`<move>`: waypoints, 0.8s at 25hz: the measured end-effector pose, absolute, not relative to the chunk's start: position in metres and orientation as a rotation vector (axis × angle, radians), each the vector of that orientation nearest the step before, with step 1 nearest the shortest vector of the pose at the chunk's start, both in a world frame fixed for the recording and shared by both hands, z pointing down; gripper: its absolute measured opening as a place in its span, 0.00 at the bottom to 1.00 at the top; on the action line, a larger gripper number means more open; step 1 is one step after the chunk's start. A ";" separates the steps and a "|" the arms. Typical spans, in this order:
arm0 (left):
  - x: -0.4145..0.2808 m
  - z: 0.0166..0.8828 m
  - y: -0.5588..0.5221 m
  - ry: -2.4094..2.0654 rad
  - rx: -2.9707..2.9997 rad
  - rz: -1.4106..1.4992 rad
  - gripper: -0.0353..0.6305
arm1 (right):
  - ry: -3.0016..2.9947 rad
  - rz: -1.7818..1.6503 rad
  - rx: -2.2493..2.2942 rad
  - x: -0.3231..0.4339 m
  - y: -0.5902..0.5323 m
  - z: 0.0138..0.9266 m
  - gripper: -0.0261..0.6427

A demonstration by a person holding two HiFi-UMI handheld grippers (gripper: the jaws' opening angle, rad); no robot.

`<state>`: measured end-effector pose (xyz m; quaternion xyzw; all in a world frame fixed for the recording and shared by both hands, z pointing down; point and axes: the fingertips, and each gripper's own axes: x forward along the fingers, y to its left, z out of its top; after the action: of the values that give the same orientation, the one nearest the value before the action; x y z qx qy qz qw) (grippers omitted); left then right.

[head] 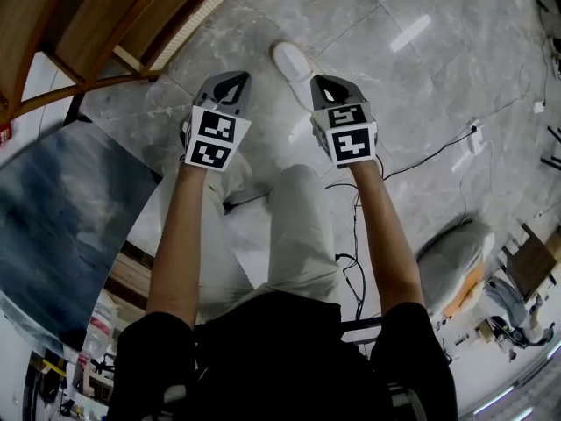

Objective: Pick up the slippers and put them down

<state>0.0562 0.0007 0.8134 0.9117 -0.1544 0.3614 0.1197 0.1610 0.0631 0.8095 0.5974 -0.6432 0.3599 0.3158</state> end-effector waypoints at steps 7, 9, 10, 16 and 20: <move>0.052 0.712 -0.004 -0.467 2.687 1.060 0.06 | -1.711 0.931 1.561 0.154 0.066 0.709 0.04; 0.055 0.678 -0.005 -0.469 2.700 1.039 0.06 | -1.716 0.916 1.562 0.153 0.066 0.678 0.04; 0.056 0.660 -0.005 -0.467 2.711 1.031 0.06 | -1.719 0.904 1.563 0.153 0.065 0.662 0.04; 0.074 0.561 0.005 -0.457 2.766 0.967 0.06 | -1.746 0.850 1.589 0.160 0.065 0.565 0.04; 0.081 0.499 0.021 -0.448 2.798 0.950 0.06 | -1.767 0.828 1.600 0.160 0.072 0.507 0.04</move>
<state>0.0814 0.0209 0.4986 0.9335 -0.1493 0.3168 0.0767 0.1604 0.0725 0.5066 0.6042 -0.6670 0.3125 0.3041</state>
